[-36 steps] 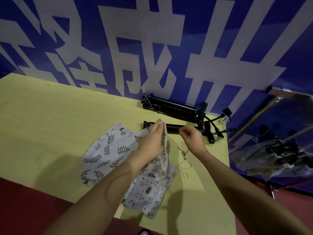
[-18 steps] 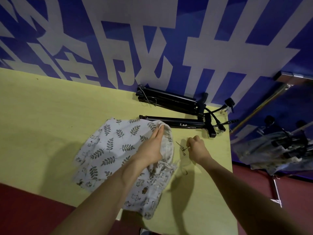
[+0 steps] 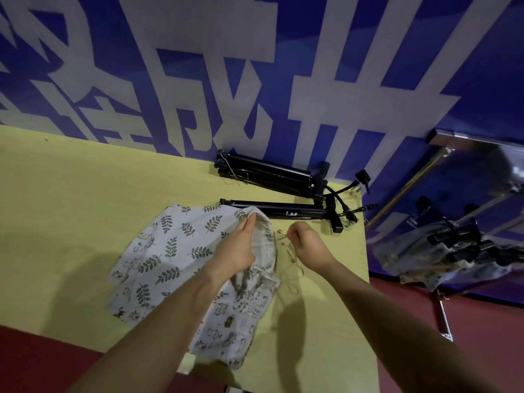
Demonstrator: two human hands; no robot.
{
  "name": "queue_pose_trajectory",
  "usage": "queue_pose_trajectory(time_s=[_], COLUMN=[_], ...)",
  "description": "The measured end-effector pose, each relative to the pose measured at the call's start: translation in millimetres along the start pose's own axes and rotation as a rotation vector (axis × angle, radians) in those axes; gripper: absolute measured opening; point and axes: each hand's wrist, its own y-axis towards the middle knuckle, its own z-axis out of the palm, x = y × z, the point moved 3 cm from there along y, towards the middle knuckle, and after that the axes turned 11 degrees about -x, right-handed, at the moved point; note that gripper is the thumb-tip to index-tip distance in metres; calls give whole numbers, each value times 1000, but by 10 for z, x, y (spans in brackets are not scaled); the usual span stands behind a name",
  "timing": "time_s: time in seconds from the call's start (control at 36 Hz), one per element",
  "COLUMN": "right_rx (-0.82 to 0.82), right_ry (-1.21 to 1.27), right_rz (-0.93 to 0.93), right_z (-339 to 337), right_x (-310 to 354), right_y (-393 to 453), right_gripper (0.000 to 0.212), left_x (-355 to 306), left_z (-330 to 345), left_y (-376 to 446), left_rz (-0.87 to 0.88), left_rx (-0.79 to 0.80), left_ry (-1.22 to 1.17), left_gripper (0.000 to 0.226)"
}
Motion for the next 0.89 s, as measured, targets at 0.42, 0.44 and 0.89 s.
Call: queue_pose_trajectory(time_s=[0.42,0.44,0.89], right_rx=[-54,-84,238], right_ry=[-6,-7,-633], right_rz=[-152,-144,-100], right_z=[143,107,286], right_x=[471,460,39], right_y=[175,213,879], right_gripper=[9,11,57], left_x=[122,115,88], left_z=[-140,-159,-262], left_y=[9,19,455], left_rz=[1,-1,-21], left_rx=[-77,-98,-182], left_ry=[-91,-101,29], left_gripper=[92,89,41])
